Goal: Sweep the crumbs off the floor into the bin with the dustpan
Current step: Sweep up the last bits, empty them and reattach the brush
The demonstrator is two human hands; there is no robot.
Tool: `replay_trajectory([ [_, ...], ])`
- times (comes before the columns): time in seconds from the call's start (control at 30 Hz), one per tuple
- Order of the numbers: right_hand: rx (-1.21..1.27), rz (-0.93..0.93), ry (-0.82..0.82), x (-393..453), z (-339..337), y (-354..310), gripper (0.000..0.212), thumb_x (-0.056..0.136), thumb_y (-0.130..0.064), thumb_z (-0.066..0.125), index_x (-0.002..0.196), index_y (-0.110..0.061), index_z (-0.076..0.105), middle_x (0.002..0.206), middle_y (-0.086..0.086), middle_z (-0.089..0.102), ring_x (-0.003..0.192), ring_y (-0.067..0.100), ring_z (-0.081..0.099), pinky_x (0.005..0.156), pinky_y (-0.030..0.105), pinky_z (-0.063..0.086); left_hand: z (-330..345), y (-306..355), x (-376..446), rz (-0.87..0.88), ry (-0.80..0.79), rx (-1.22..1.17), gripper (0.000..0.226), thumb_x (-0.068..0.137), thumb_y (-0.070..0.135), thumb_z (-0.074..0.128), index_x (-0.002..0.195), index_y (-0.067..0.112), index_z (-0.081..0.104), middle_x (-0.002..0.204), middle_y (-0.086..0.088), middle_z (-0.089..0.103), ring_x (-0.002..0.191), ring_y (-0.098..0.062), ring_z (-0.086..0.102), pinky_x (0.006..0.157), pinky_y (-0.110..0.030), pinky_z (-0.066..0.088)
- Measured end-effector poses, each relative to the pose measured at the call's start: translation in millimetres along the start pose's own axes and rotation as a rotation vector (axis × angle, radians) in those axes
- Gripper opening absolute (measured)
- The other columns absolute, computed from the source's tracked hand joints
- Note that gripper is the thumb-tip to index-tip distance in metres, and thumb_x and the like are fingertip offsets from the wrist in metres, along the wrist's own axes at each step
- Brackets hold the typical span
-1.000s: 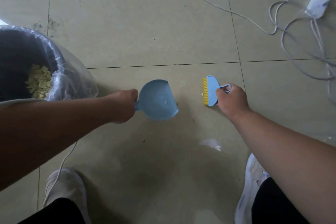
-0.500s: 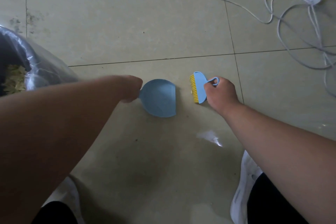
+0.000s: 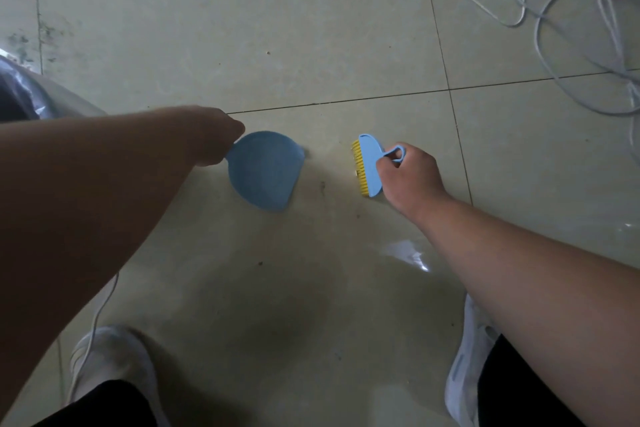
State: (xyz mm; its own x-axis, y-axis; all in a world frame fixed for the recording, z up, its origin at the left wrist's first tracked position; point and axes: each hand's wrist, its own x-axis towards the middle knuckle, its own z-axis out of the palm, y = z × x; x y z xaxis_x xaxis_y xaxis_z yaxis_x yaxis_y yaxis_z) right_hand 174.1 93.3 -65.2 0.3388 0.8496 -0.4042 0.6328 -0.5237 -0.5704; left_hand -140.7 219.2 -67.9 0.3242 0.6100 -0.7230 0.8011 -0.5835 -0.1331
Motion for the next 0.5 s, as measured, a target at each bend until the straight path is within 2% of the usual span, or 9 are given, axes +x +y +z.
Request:
replay_trajectory([
  [0.07, 0.004, -0.008, -0.021, -3, 3, 1, 0.022, 0.085, -0.023, 0.054, 0.071, -0.007, 0.048, 0.057, -0.004, 0.042, 0.05, 0.014, 0.031, 0.049, 0.029, 0.032, 1, -5, -4, -0.03, 0.01, -0.019, 0.023, 0.089, 0.012, 0.051, 0.107, 0.025, 0.054, 0.079, 0.008, 0.043, 0.084, -0.027, 0.056, 0.07, -0.031, 0.044],
  [0.13, -0.012, -0.008, -0.033, -5, 7, 5, 0.025, 0.083, -0.026, 0.055, 0.068, -0.009, 0.045, 0.055, -0.003, 0.043, 0.048, 0.013, 0.035, 0.049, 0.029, 0.037, 1, -8, -10, -0.036, -0.017, -0.028, 0.032, 0.087, 0.013, 0.054, 0.116, 0.026, 0.058, 0.088, 0.006, 0.054, 0.09, -0.028, 0.063, 0.073, -0.03, 0.047],
  [0.17, -0.011, -0.004, -0.041, -7, 9, 5, 0.026, 0.081, -0.029, 0.055, 0.07, -0.006, 0.048, 0.056, 0.0, 0.048, 0.049, 0.016, 0.043, 0.05, 0.029, 0.044, 1, -8, -13, -0.023, -0.044, -0.02, 0.036, 0.087, 0.014, 0.056, 0.121, 0.026, 0.059, 0.098, 0.003, 0.061, 0.1, -0.028, 0.067, 0.077, -0.029, 0.048],
  [0.2, 0.002, 0.005, -0.053, -9, 12, 5, 0.029, 0.079, -0.032, 0.055, 0.075, -0.003, 0.052, 0.059, 0.007, 0.055, 0.053, 0.023, 0.056, 0.051, 0.036, 0.055, 4, -6, -14, -0.002, -0.07, -0.005, 0.039, 0.088, 0.016, 0.059, 0.126, 0.026, 0.059, 0.112, 0.001, 0.066, 0.109, -0.027, 0.068, 0.082, -0.029, 0.049],
  [0.27, 0.024, 0.017, -0.079, -13, 20, 2, 0.031, 0.078, -0.033, 0.055, 0.079, -0.002, 0.057, 0.068, 0.015, 0.064, 0.066, 0.036, 0.069, 0.055, 0.046, 0.06, 11, -1, -15, 0.038, -0.089, 0.035, 0.039, 0.089, 0.021, 0.062, 0.128, 0.023, 0.06, 0.127, -0.002, 0.068, 0.119, -0.024, 0.066, 0.087, -0.029, 0.049],
  [0.33, -0.002, -0.02, -0.076, -20, 29, -5, 0.025, 0.082, -0.026, 0.057, 0.077, -0.001, 0.056, 0.065, 0.015, 0.063, 0.064, 0.037, 0.064, 0.054, 0.045, 0.057, 14, 6, -15, 0.059, -0.096, 0.075, 0.037, 0.091, 0.025, 0.062, 0.127, 0.022, 0.061, 0.128, -0.002, 0.068, 0.119, -0.024, 0.067, 0.086, -0.028, 0.048],
  [0.43, -0.037, -0.078, -0.053, -28, 42, -18, 0.025, 0.085, -0.02, 0.056, 0.069, -0.004, 0.047, 0.052, 0.001, 0.047, 0.05, 0.023, 0.041, 0.051, 0.039, 0.041, 16, 17, -14, 0.113, -0.134, 0.103, 0.031, 0.093, 0.026, 0.06, 0.124, 0.023, 0.063, 0.125, 0.0, 0.069, 0.116, -0.023, 0.068, 0.08, -0.027, 0.045],
  [0.5, -0.026, -0.079, -0.065, -30, 51, -26, 0.027, 0.086, -0.02, 0.055, 0.067, -0.008, 0.041, 0.053, -0.001, 0.042, 0.051, 0.022, 0.036, 0.051, 0.04, 0.038, 17, 22, -10, 0.151, -0.165, 0.129, 0.03, 0.094, 0.024, 0.059, 0.123, 0.019, 0.066, 0.122, -0.001, 0.07, 0.113, -0.022, 0.068, 0.077, -0.026, 0.043],
])
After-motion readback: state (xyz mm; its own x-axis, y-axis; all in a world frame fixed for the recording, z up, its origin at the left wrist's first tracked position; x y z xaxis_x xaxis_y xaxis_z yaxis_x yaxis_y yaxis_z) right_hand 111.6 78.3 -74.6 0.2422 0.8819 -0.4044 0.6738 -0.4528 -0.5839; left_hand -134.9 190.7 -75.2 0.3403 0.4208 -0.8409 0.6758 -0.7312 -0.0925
